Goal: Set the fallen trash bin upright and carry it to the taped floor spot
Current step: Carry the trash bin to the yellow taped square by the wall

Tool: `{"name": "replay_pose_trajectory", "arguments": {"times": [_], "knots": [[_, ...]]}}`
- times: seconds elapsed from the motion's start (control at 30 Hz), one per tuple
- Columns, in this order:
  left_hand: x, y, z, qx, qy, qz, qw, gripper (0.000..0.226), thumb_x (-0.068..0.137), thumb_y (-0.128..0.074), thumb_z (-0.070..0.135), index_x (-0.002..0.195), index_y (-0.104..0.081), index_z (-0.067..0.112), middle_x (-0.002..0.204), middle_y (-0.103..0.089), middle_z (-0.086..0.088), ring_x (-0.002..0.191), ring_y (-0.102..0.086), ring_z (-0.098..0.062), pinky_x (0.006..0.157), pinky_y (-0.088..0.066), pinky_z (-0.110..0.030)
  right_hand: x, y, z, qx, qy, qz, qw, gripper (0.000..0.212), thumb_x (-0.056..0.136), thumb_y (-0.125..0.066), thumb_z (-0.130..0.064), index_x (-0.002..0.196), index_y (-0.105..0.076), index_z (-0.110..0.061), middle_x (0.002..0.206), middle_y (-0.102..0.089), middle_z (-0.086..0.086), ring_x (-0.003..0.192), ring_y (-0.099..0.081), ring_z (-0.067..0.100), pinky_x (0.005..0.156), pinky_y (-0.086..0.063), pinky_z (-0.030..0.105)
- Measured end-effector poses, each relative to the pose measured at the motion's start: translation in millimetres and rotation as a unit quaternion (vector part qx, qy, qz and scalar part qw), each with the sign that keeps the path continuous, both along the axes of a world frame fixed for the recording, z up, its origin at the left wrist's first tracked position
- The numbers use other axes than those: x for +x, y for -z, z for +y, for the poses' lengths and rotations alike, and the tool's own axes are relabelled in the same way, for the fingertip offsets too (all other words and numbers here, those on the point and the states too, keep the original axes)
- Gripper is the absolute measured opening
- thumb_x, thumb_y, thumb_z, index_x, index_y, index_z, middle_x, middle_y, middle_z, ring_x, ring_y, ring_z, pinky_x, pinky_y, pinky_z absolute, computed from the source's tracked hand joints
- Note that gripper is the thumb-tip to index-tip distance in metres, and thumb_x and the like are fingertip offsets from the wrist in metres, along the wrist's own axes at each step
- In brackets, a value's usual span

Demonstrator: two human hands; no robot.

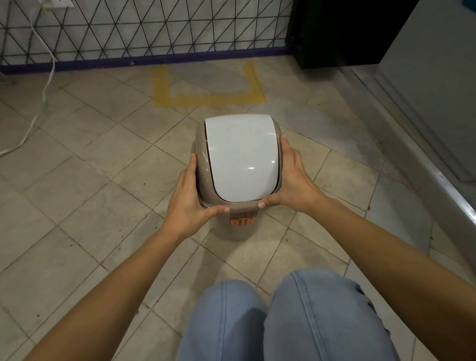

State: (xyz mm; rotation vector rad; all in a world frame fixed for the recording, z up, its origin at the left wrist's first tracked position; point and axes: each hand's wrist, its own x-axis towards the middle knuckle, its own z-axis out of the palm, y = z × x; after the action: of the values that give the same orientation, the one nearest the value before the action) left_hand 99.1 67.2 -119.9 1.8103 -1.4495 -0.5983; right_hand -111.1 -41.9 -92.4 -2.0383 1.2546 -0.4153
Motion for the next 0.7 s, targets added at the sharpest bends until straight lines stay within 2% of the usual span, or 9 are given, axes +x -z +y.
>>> {"name": "replay_pose_trajectory", "arguments": {"times": [0.13, 0.27, 0.4, 0.7], "knots": [[3, 2, 1, 0.002, -0.009, 0.009, 1.0, 0.133, 0.053, -0.086, 0.045, 0.15, 0.002, 0.023, 0.15, -0.027, 0.0, 0.137, -0.024, -0.01, 0.105, -0.028, -0.026, 1, 2, -2, -0.011, -0.015, 0.006, 1.0, 0.152, 0.037, -0.092, -0.032, 0.145, 0.016, -0.025, 0.15, -0.01, 0.007, 0.14, -0.012, 0.024, 0.109, -0.025, 0.042], [4, 1, 4, 0.001, -0.022, 0.016, 1.0, 0.134, 0.051, -0.087, 0.044, 0.151, 0.0, 0.025, 0.145, -0.027, 0.01, 0.129, -0.021, 0.005, 0.104, -0.028, -0.023, 5, 7, -3, -0.027, -0.05, 0.021, 0.998, 0.154, 0.037, -0.092, -0.034, 0.144, 0.019, -0.025, 0.152, -0.004, 0.005, 0.141, -0.01, 0.025, 0.109, -0.022, 0.04], [6, 0, -5, 0.009, -0.023, 0.012, 1.0, 0.132, 0.054, -0.088, 0.038, 0.151, 0.0, 0.024, 0.149, -0.029, 0.001, 0.136, -0.025, -0.01, 0.108, -0.032, -0.03, 8, 9, -12, -0.024, -0.041, 0.008, 0.999, 0.154, 0.037, -0.092, -0.033, 0.144, 0.018, -0.026, 0.151, -0.004, 0.005, 0.141, -0.011, 0.026, 0.11, -0.022, 0.042], [8, -1, -50, 0.016, -0.051, 0.013, 0.999, 0.123, 0.063, -0.085, 0.026, 0.151, 0.001, 0.022, 0.152, -0.025, -0.002, 0.139, -0.026, -0.017, 0.112, -0.031, -0.036, 27, 7, -47, -0.016, -0.002, -0.02, 1.0, 0.151, 0.042, -0.092, -0.017, 0.143, 0.019, -0.03, 0.152, -0.005, 0.007, 0.141, -0.011, 0.027, 0.113, -0.025, 0.047]]}}
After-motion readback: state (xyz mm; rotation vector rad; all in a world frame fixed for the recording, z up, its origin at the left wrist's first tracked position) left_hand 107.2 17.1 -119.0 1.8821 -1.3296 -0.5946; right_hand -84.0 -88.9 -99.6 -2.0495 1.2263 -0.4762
